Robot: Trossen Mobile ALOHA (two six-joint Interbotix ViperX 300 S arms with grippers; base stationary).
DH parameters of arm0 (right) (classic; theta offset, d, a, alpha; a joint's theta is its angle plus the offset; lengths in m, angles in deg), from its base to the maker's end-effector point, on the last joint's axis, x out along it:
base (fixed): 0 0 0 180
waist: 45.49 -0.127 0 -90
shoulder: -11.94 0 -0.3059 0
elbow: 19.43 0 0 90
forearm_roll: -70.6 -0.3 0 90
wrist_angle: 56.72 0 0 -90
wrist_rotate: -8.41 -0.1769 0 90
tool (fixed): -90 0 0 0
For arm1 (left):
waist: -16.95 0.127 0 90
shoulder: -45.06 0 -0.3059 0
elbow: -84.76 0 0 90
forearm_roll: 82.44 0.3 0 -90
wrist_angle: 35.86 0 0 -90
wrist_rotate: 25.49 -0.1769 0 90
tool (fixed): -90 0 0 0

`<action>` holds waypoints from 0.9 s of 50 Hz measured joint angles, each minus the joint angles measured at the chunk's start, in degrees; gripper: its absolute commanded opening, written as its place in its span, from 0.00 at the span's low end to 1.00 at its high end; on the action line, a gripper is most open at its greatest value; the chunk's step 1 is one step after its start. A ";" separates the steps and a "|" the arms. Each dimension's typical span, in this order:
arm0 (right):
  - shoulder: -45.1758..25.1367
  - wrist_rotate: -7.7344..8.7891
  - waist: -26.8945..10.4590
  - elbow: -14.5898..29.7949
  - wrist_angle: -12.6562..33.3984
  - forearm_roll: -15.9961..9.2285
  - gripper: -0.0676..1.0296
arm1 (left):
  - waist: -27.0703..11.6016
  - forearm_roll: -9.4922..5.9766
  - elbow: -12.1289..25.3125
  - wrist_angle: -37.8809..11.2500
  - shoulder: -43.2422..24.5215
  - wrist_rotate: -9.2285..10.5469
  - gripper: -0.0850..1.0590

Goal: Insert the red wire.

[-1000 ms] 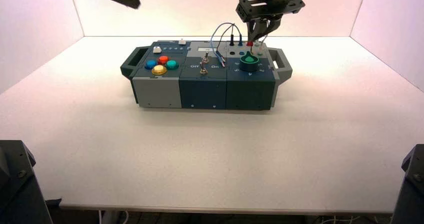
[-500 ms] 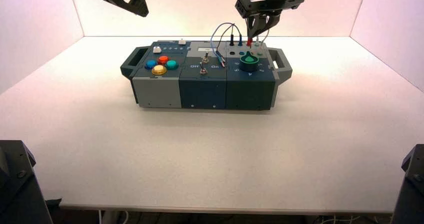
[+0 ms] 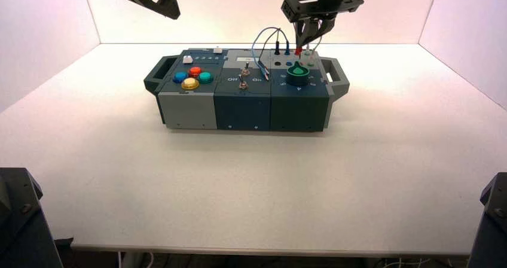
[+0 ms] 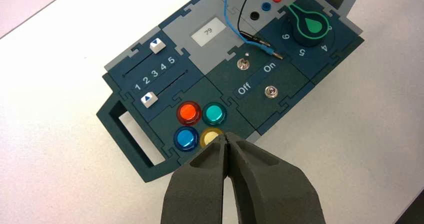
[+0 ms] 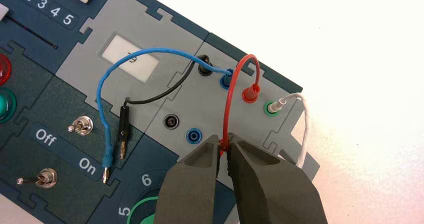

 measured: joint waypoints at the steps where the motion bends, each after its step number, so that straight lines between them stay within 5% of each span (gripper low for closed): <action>1: -0.09 -0.09 0.00 0.00 0.00 0.00 0.04 | 0.09 0.00 0.09 0.00 -0.26 0.09 0.05; 45: -1.85 -0.44 -0.09 0.00 -0.18 0.00 0.04 | 0.00 0.00 0.53 0.00 -1.85 0.00 0.05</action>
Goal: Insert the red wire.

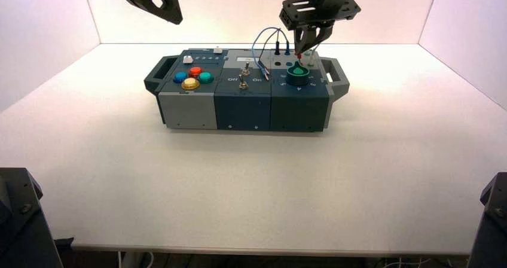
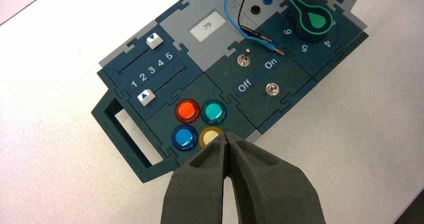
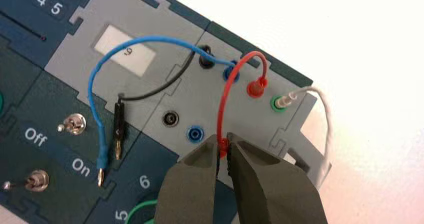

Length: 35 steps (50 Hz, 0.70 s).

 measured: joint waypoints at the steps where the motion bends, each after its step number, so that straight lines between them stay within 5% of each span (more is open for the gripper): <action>1: 0.18 0.00 0.00 0.00 0.09 0.00 0.04 | 0.00 0.00 0.00 0.00 0.00 0.00 0.05; 35: -1.23 0.00 0.00 -0.26 0.18 0.00 0.04 | 0.00 0.00 -0.09 0.00 -0.09 -0.09 0.05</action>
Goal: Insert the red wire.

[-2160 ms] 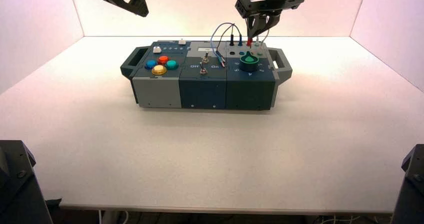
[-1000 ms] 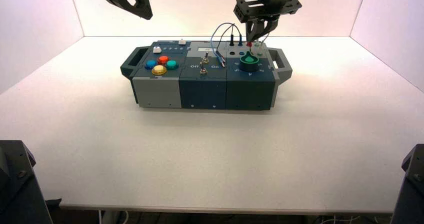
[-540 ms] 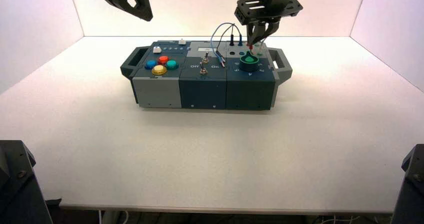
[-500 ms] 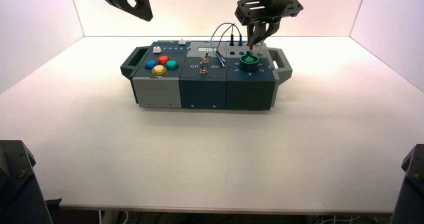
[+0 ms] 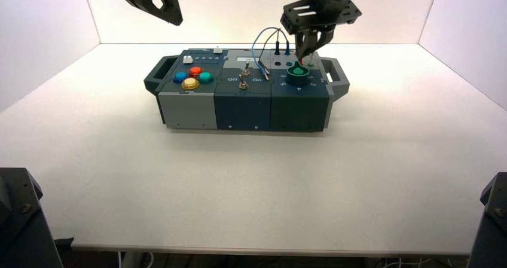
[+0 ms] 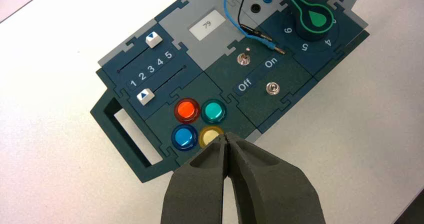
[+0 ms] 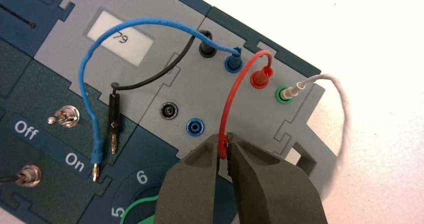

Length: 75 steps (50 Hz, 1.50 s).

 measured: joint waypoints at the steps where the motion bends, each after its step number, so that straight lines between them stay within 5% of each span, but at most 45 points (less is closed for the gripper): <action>1: -0.18 0.00 0.00 0.00 -0.18 0.00 0.04 | 0.00 0.00 0.09 0.00 -0.09 0.00 0.05; 16: 0.35 0.00 0.00 0.00 0.70 0.00 0.07 | 0.00 0.00 0.09 0.09 -0.09 0.00 0.05; 26: 3.69 0.09 0.00 -1.41 3.25 0.00 0.44 | 0.00 0.00 0.09 0.09 -0.09 0.00 0.05; 30: 6.94 0.09 0.00 -2.20 4.13 0.00 0.51 | 0.00 0.00 0.09 0.09 -0.09 0.00 0.05; 53: 21.01 -0.09 -0.09 -3.96 16.52 -0.97 0.51 | 0.00 0.00 0.18 0.09 -0.18 0.00 0.05; 75: 25.58 -0.18 -0.18 -5.80 18.28 -1.14 0.51 | 0.00 0.00 0.18 0.00 -0.18 0.00 0.05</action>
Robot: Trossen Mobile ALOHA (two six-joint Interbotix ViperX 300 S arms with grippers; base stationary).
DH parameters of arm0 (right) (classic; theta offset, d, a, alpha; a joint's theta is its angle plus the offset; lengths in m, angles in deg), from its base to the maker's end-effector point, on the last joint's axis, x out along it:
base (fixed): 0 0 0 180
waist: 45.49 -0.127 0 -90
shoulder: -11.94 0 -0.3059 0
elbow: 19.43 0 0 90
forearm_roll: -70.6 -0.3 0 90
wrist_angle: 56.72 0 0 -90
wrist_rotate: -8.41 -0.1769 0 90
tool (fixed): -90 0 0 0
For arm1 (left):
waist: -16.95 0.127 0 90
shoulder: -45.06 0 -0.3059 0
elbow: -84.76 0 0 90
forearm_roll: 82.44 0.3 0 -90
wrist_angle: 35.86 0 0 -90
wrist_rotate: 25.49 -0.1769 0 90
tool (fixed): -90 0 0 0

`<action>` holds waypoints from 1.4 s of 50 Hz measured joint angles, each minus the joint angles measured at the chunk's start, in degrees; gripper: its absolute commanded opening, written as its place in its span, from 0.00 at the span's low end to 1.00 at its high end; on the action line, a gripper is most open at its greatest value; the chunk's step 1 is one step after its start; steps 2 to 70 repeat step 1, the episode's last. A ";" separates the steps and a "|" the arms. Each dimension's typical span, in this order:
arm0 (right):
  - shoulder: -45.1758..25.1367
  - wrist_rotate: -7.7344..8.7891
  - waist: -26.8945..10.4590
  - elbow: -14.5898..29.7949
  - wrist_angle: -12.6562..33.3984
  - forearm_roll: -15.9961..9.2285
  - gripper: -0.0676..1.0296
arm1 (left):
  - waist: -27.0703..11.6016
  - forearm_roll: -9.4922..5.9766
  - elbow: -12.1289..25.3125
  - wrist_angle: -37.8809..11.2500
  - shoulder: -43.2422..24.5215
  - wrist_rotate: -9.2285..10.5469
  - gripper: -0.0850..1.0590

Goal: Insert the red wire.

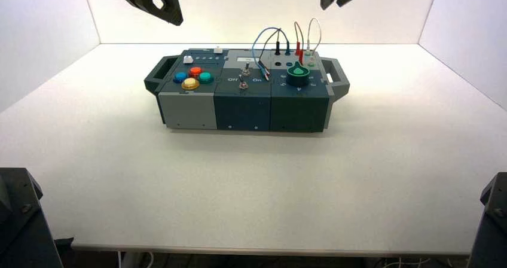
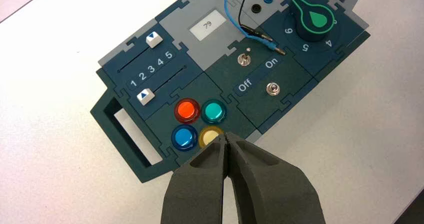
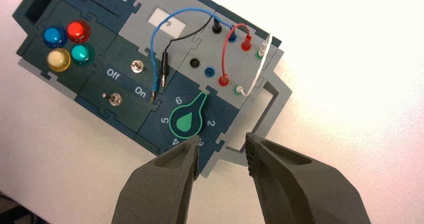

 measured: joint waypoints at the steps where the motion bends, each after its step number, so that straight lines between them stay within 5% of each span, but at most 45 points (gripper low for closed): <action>1: 0.09 0.00 0.09 0.00 0.09 0.00 0.51 | 0.00 0.00 0.00 0.00 -0.09 0.00 0.05; 70: 0.09 0.00 0.09 0.00 0.09 0.00 0.51 | 0.00 0.00 0.00 0.00 -0.09 0.00 0.05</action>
